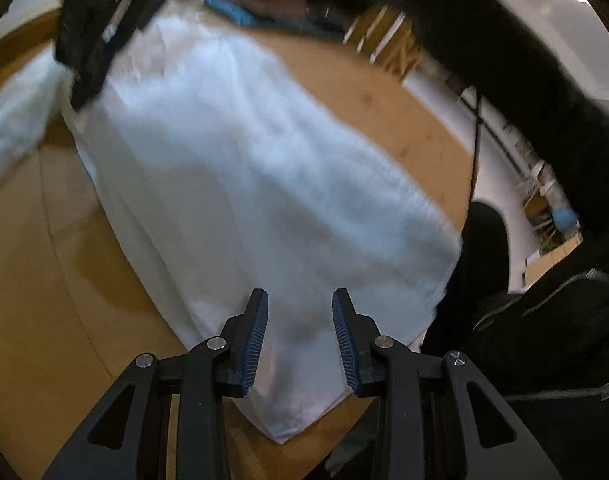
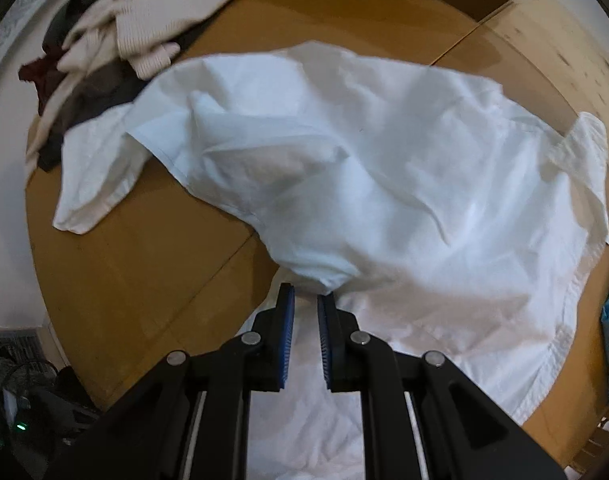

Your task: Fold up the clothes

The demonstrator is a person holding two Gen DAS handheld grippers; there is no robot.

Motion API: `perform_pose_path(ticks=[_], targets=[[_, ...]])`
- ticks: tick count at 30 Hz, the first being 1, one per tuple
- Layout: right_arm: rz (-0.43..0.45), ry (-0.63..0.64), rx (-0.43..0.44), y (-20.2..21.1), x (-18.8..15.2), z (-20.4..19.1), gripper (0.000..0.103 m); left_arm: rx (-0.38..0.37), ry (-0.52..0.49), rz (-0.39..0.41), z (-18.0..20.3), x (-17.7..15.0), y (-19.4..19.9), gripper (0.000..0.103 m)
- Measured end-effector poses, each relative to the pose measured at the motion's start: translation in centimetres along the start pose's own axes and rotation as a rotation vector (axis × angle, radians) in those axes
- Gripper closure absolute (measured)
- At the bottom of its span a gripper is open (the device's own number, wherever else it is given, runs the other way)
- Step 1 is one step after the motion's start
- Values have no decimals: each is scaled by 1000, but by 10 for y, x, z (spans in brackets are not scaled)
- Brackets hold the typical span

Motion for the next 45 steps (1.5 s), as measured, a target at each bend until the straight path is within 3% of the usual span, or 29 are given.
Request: perform_pose_path(ticks=[6,11,13,15,17,19,22,25,29,33,37,42,45], targets=[[95,-43,59,22,-14,13,94,48,-69,40,15,-16,5,71],[200,-94,137,50,-31,26,92,30,6,10,8,-11,2,72],[243,-114,168,61,-37,31,91,82,15,55,2,-4,17,72],[279,-90,128,86,-74,20,91,111,49,115,-8,5,39,72],[270,-59,87,93,-117,6,91,105,68,164,-16,19,54,71],[235,-64,68,92,-162,-5,91,97,57,161,-16,28,51,71],[187,-65,42,76,-217,-19,91,68,27,95,-8,34,25,71],[130,-90,19,53,-248,-25,91,162,-13,17,-5,30,-5,71],[116,-80,-50,43,-275,-25,93,239,-29,-5,-5,19,-8,72],[116,-157,-5,50,-307,1,96,311,-94,-6,0,5,-7,73],[115,-229,-4,61,-322,10,96,378,-61,-30,3,9,-3,72],[124,-221,-1,65,-335,-4,93,321,-106,2,35,5,11,71],[128,-216,1,68,-343,-12,93,322,-126,-73,39,-4,0,71]])
Point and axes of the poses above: each gripper's, at about its wrist camera, not at the fingertips, and y roughly against the way its jaws point, z to its right, x to its top, the point moved 3 cm from there along -y, roughly the way its jaws point, and after that the axes turned 5 degrees about y, right-handed, at the moved point
